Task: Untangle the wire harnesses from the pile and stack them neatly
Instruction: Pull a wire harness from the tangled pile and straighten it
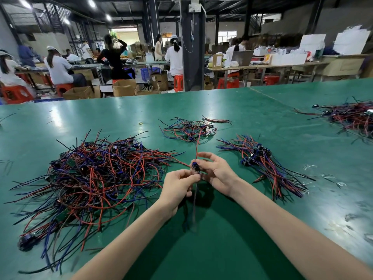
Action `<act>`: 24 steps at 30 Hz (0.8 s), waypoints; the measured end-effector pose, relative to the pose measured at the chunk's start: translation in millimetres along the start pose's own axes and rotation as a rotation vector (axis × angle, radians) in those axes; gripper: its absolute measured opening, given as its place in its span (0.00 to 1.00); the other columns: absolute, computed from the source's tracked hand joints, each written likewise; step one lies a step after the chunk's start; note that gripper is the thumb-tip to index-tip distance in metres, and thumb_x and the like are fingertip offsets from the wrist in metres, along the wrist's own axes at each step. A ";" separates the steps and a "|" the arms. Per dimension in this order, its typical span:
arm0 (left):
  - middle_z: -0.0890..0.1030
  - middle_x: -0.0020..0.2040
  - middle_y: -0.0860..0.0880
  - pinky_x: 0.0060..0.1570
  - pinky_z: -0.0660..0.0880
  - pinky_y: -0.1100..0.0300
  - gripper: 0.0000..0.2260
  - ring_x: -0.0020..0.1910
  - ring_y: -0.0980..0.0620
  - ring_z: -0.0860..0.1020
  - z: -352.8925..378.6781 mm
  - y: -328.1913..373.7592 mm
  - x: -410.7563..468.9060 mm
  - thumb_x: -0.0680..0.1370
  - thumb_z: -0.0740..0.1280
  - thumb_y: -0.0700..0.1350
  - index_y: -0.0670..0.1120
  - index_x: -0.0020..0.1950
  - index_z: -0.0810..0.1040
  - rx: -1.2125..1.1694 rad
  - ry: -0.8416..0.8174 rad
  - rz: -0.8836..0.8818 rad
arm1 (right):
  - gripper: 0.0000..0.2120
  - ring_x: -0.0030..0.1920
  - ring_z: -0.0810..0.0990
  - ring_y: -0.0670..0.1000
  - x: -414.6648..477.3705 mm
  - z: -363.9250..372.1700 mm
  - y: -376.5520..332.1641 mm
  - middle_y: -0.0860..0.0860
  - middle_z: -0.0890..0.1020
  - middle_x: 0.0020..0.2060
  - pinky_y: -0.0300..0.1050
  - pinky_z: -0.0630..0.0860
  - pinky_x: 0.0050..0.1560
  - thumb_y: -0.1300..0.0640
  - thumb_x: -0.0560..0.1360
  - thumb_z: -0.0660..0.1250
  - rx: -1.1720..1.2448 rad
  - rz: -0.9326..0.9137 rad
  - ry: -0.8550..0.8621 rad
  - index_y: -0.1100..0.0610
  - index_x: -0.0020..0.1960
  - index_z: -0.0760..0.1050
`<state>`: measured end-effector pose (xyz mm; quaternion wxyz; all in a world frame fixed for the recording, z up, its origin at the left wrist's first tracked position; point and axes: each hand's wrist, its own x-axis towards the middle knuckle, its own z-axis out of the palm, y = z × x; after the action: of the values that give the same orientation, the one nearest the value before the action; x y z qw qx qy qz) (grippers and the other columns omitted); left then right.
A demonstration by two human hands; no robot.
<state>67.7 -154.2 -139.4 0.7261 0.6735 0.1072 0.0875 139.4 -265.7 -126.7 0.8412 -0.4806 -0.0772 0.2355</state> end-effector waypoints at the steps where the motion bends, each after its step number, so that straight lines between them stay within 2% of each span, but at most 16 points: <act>1: 0.75 0.33 0.46 0.20 0.62 0.68 0.04 0.22 0.59 0.64 0.7 -1.7 -0.1 0.73 0.70 0.35 0.42 0.39 0.80 -0.010 0.025 0.012 | 0.09 0.32 0.81 0.49 0.0 -2.0 -0.5 0.54 0.83 0.35 0.40 0.78 0.34 0.70 0.75 0.63 -0.003 0.018 -0.009 0.59 0.50 0.72; 4: 0.74 0.29 0.49 0.20 0.61 0.68 0.05 0.21 0.58 0.64 1.9 -5.3 -0.9 0.73 0.70 0.34 0.42 0.38 0.81 -0.021 0.090 0.058 | 0.07 0.36 0.80 0.47 -0.4 -4.3 -2.0 0.53 0.81 0.39 0.37 0.77 0.37 0.68 0.76 0.62 -0.036 0.062 -0.061 0.60 0.52 0.73; 7: 0.73 0.25 0.53 0.20 0.61 0.68 0.07 0.21 0.58 0.64 3.3 -5.7 -0.8 0.74 0.69 0.35 0.44 0.37 0.81 -0.009 0.120 0.082 | 0.08 0.37 0.77 0.46 -1.1 -4.7 -3.3 0.53 0.79 0.38 0.35 0.76 0.38 0.68 0.75 0.63 -0.113 0.061 -0.069 0.65 0.53 0.75; 11: 0.74 0.26 0.53 0.19 0.59 0.69 0.07 0.21 0.59 0.62 4.9 -4.6 -4.1 0.74 0.69 0.34 0.43 0.38 0.81 -0.022 0.091 0.088 | 0.04 0.39 0.75 0.49 -7.9 -8.9 -1.9 0.57 0.78 0.39 0.38 0.74 0.44 0.69 0.75 0.63 -0.151 0.061 -0.106 0.67 0.48 0.76; 16: 0.73 0.30 0.47 0.19 0.57 0.69 0.08 0.21 0.59 0.60 3.0 0.4 -5.6 0.74 0.68 0.33 0.41 0.37 0.81 -0.070 0.071 0.071 | 0.05 0.34 0.79 0.47 -11.9 -5.9 -0.9 0.53 0.81 0.35 0.36 0.77 0.38 0.71 0.74 0.64 -0.088 0.010 -0.110 0.64 0.47 0.76; 20: 0.76 0.30 0.47 0.19 0.57 0.69 0.09 0.21 0.59 0.61 4.4 2.3 -6.9 0.75 0.68 0.34 0.43 0.36 0.82 -0.069 0.073 0.087 | 0.07 0.32 0.80 0.45 -15.6 -5.8 -2.1 0.52 0.84 0.34 0.35 0.74 0.35 0.70 0.73 0.65 -0.077 -0.008 -0.076 0.59 0.46 0.76; 24: 0.74 0.30 0.47 0.19 0.59 0.68 0.06 0.21 0.59 0.62 6.3 -3.6 -11.0 0.75 0.69 0.35 0.42 0.39 0.82 -0.043 0.071 0.088 | 0.07 0.30 0.80 0.46 -20.9 -9.2 0.8 0.53 0.84 0.33 0.35 0.77 0.34 0.71 0.74 0.64 -0.016 0.019 -0.041 0.60 0.43 0.75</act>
<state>58.7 -163.6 -142.1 0.7315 0.6583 0.1016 0.1454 124.1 -282.3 -130.2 0.8333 -0.4832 -0.0915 0.2527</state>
